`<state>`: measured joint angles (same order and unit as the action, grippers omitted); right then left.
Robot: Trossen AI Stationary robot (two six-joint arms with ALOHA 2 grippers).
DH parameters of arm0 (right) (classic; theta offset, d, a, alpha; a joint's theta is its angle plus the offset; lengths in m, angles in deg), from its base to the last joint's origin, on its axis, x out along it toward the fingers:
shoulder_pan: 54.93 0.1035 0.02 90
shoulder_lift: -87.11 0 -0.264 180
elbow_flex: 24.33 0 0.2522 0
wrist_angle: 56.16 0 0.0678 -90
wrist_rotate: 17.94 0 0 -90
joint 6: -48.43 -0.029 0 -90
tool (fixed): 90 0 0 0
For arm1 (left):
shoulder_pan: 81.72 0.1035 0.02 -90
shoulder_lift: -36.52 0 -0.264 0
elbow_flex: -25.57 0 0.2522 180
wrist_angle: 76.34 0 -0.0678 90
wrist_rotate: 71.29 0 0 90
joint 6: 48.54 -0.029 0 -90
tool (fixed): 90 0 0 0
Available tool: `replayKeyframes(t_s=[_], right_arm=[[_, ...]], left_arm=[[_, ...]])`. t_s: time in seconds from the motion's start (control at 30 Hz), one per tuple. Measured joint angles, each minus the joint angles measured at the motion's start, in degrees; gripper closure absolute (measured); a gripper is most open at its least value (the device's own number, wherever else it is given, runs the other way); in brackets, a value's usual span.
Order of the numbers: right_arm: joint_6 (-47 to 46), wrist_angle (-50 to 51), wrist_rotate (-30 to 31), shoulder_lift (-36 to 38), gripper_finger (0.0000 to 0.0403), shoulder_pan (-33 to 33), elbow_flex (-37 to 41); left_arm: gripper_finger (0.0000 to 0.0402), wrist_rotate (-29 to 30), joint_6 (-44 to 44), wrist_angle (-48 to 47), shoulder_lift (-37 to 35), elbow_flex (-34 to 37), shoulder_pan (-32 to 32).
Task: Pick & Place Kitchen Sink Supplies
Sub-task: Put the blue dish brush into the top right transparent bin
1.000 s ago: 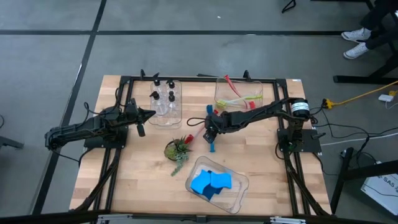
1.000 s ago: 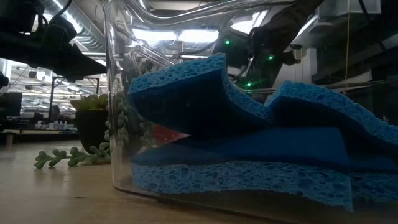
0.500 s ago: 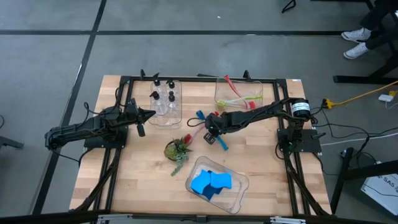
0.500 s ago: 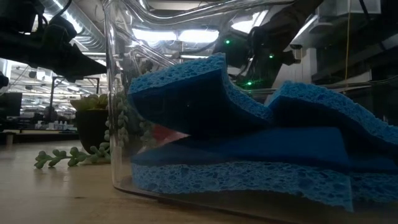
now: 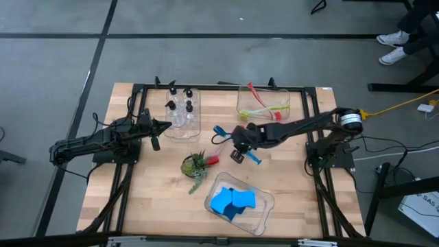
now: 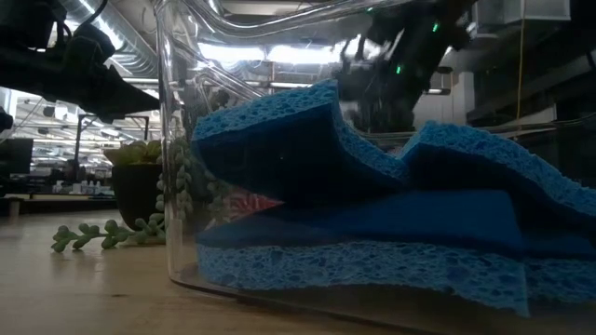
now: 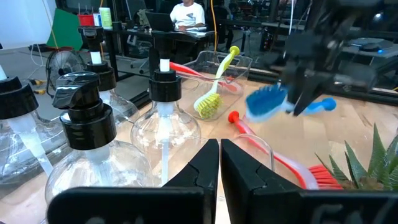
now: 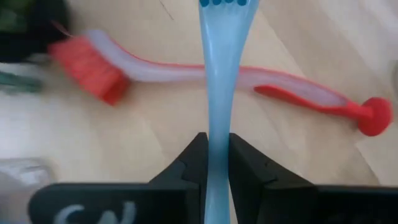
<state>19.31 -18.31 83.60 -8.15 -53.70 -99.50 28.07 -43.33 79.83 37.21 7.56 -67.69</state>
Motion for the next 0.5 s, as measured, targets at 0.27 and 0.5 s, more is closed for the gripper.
replayKeyframes(t_s=[0.27,0.5], right_arm=[[1.3,1.4,2.6,9.6,0.0354,2.4,-0.1],[3.0,2.0,4.1,18.3,0.0354,4.1,-0.1]], left_arm=[[0.0389,0.0,0.0,0.0,0.0,0.0,0.0],[0.0393,0.0,0.0,0.0,0.0,0.0,0.0]])
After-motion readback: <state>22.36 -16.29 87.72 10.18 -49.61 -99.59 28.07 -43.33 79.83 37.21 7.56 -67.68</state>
